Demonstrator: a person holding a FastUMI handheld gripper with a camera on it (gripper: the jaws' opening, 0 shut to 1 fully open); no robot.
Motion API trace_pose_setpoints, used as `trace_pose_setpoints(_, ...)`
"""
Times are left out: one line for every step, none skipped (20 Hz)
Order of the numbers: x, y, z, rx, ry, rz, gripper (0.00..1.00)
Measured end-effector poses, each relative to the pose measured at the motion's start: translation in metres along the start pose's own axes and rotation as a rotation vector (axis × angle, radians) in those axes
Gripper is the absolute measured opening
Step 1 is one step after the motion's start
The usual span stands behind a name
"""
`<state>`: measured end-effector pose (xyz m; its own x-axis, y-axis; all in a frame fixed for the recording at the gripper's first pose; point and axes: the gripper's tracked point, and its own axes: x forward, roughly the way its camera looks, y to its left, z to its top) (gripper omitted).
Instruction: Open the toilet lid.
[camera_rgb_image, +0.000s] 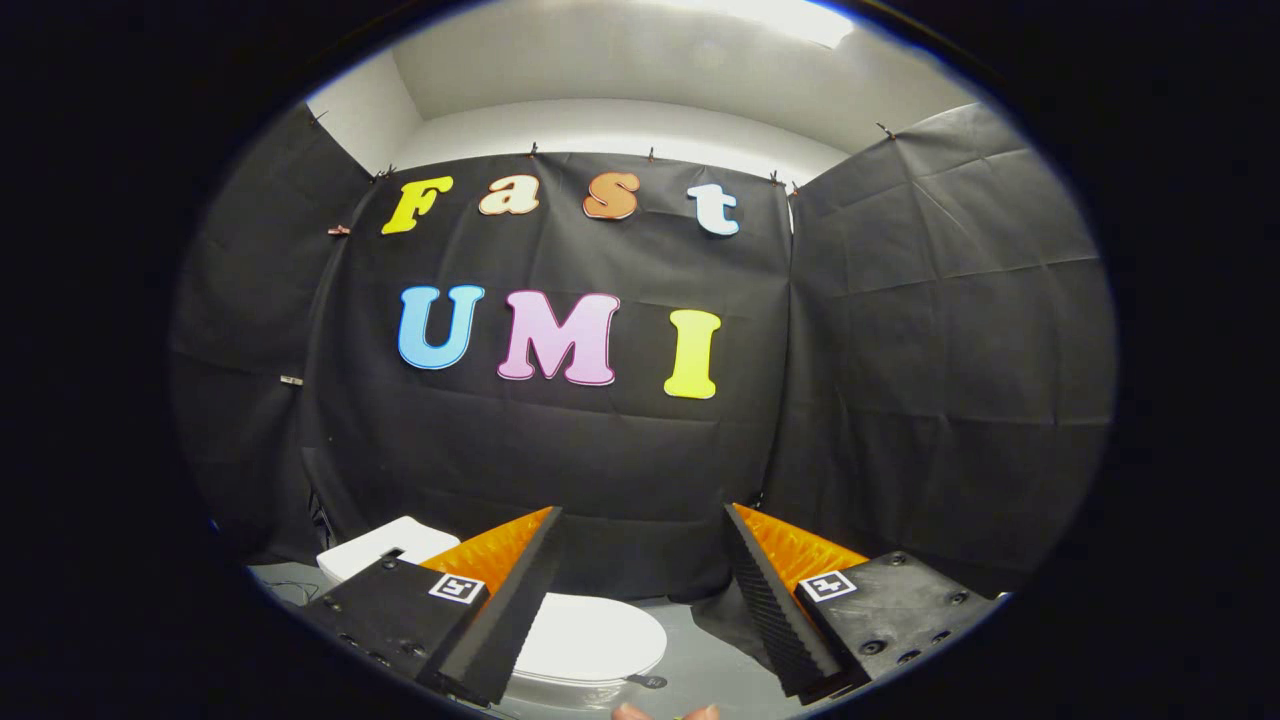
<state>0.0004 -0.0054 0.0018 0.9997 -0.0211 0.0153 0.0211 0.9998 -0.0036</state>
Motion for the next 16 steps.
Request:
trace_pose_setpoints(0.000, 0.001, 0.000, -0.004, -0.001, 0.001, 0.98)
trace_pose_setpoints(0.000, 0.001, -0.001, -0.008, -0.001, 0.002, 0.98)
trace_pose_setpoints(0.000, 0.003, -0.001, -0.010, -0.002, 0.004, 0.98)
trace_pose_setpoints(0.001, 0.004, -0.002, -0.011, -0.003, 0.005, 0.98)
trace_pose_setpoints(0.001, 0.004, -0.002, -0.012, -0.006, 0.005, 0.98)
trace_pose_setpoints(0.001, 0.005, -0.002, -0.013, -0.014, 0.007, 0.98)
trace_pose_setpoints(0.003, 0.006, -0.002, -0.012, -0.024, 0.010, 0.98)
trace_pose_setpoints(0.005, 0.007, -0.002, -0.012, -0.036, 0.010, 0.98)
trace_pose_setpoints(0.007, 0.006, -0.005, -0.013, -0.044, 0.010, 0.98)
trace_pose_setpoints(0.009, 0.006, -0.008, -0.016, -0.046, 0.009, 0.98)
trace_pose_setpoints(0.011, 0.005, -0.012, -0.017, -0.044, 0.008, 0.98)
trace_pose_setpoints(0.013, 0.004, -0.017, -0.014, -0.043, 0.009, 0.98)
trace_pose_setpoints(0.015, 0.004, -0.020, -0.010, -0.043, 0.013, 0.98)
trace_pose_setpoints(0.017, 0.005, -0.023, -0.005, -0.044, 0.017, 0.98)
trace_pose_setpoints(0.020, 0.005, -0.027, 0.000, -0.048, 0.019, 0.98)
trace_pose_setpoints(0.023, 0.004, -0.032, 0.004, -0.050, 0.020, 0.98)
